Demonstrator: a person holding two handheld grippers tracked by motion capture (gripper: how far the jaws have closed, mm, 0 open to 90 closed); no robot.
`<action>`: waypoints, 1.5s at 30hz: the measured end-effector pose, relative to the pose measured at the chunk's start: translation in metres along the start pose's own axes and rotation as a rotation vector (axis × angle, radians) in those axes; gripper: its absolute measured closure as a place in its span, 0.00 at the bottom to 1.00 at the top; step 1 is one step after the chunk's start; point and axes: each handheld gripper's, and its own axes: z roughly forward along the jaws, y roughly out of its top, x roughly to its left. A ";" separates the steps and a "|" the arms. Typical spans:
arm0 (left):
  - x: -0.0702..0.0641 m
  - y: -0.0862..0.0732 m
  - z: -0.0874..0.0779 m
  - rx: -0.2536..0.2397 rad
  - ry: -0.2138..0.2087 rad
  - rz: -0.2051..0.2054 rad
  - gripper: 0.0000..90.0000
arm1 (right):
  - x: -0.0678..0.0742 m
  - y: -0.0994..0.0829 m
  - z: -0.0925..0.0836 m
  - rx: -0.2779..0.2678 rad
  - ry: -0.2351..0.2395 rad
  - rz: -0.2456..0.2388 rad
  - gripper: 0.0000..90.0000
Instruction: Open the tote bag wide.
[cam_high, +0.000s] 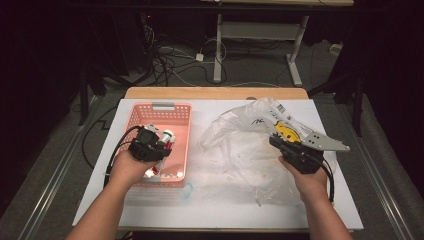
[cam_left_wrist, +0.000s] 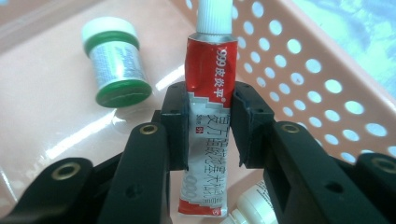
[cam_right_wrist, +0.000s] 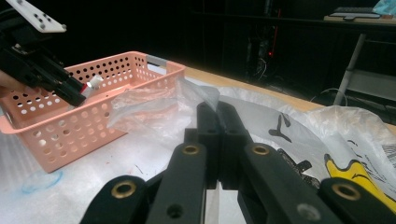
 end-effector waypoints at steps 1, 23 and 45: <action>-0.001 -0.001 -0.002 -0.012 0.002 0.001 0.75 | 0.000 0.000 0.000 -0.001 0.000 0.000 1.00; -0.012 -0.027 -0.023 -0.293 -0.019 -0.062 0.75 | 0.001 0.000 0.001 0.002 0.000 -0.007 1.00; -0.027 -0.026 -0.035 -0.418 -0.054 -0.033 0.75 | 0.002 -0.001 0.002 0.003 0.002 -0.018 1.00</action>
